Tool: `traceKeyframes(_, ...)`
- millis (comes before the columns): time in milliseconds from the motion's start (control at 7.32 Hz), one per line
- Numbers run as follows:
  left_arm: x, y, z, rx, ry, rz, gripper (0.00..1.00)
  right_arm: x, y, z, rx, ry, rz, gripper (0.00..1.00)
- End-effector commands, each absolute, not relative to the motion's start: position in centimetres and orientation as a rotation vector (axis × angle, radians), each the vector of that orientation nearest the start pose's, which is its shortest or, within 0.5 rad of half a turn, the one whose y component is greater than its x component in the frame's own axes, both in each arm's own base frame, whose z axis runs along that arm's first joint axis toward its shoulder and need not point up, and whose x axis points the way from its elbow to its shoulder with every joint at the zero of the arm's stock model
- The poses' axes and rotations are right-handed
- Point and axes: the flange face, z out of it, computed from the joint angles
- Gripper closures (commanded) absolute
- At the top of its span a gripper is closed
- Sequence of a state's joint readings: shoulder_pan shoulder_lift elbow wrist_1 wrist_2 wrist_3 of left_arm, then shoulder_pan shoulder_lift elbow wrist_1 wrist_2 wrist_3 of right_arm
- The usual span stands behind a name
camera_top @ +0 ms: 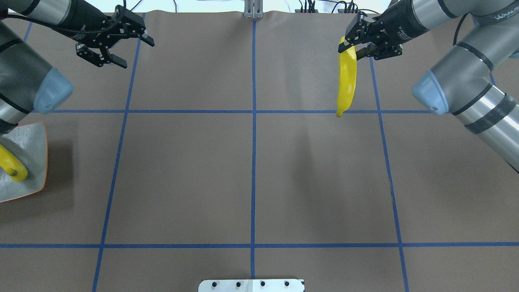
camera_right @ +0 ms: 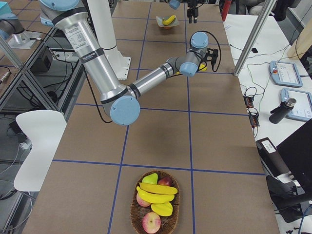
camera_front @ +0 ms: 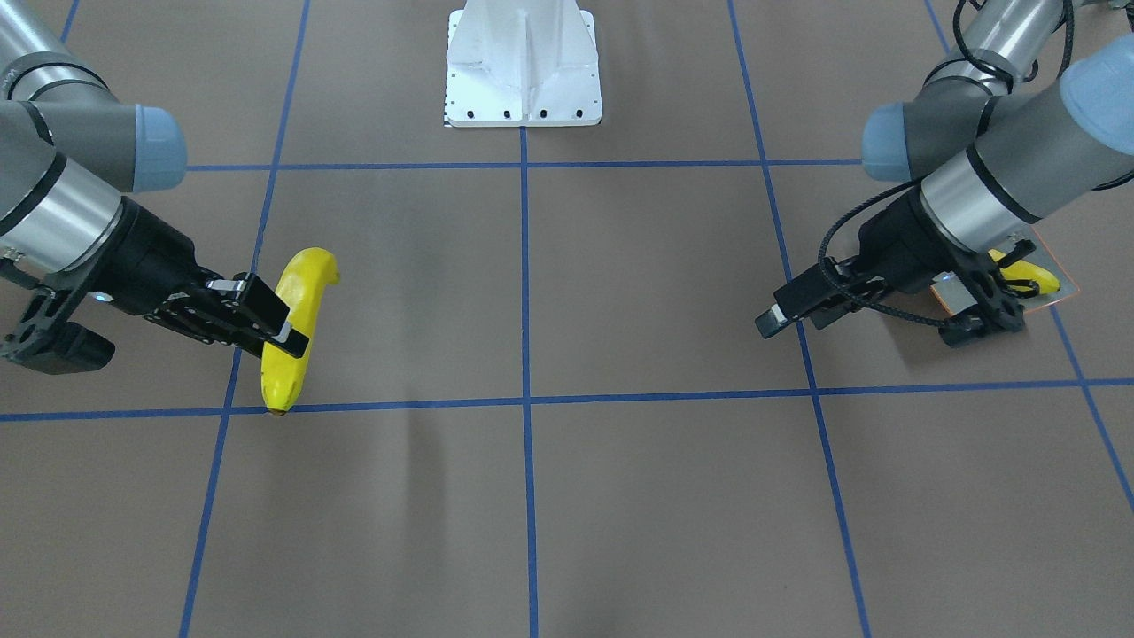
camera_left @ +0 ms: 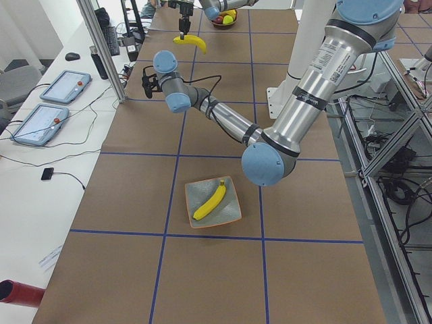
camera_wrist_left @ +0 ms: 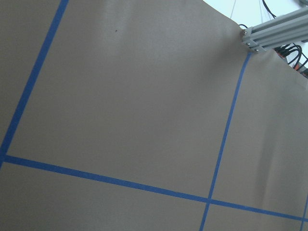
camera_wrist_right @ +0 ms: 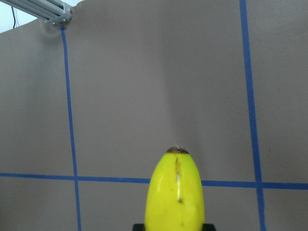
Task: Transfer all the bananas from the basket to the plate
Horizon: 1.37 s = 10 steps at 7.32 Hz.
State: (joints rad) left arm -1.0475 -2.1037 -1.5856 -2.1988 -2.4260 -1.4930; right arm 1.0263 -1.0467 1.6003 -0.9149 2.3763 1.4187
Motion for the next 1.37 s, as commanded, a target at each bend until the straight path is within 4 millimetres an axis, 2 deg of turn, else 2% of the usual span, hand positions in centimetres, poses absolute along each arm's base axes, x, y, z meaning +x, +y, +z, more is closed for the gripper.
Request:
traceKeyframes(0, 30.4, -56.4, 23.7, -0.039, 1.425, -0.242, 0.00, -31.8, -55.2, 23.7, 0.011, -1.442, 0.220, 1.00)
traceKeyframes(137, 32.4, -54.8, 23.1, -0.020, 1.468, -0.174, 0.00, -33.2, -54.4, 21.4, -0.032, -1.482, 0.227, 1.00)
traceKeyframes(273, 34.2, -53.4, 21.3, 0.041, 1.526, -0.122, 0.00, -34.6, -53.7, 18.8, -0.070, -1.509, 0.231, 1.00)
traceKeyframes(410, 36.2, -51.9, 19.6, 0.075, 1.579, -0.065, 0.00, -35.7, -53.0, 17.7, -0.085, -1.520, 0.218, 1.00)
traceKeyframes(546, 38.0, -50.1, 18.5, 0.102, 1.631, -0.008, 0.00, -36.7, -52.5, 17.6, -0.103, -1.520, 0.209, 1.00)
traceKeyframes(683, 38.9, -48.6, 17.6, 0.139, 1.692, 0.044, 0.00, -37.0, -52.2, 17.6, -0.110, -1.519, 0.207, 1.00)
traceKeyframes(956, 38.9, -47.7, 16.6, 0.174, 1.746, 0.091, 0.00, -37.3, -52.0, 16.9, -0.115, -1.526, 0.202, 1.00)
traceKeyframes(1229, 40.1, -46.2, 15.8, 0.182, 1.787, 0.133, 0.00, -37.5, -51.9, 16.7, -0.117, -1.528, 0.198, 1.00)
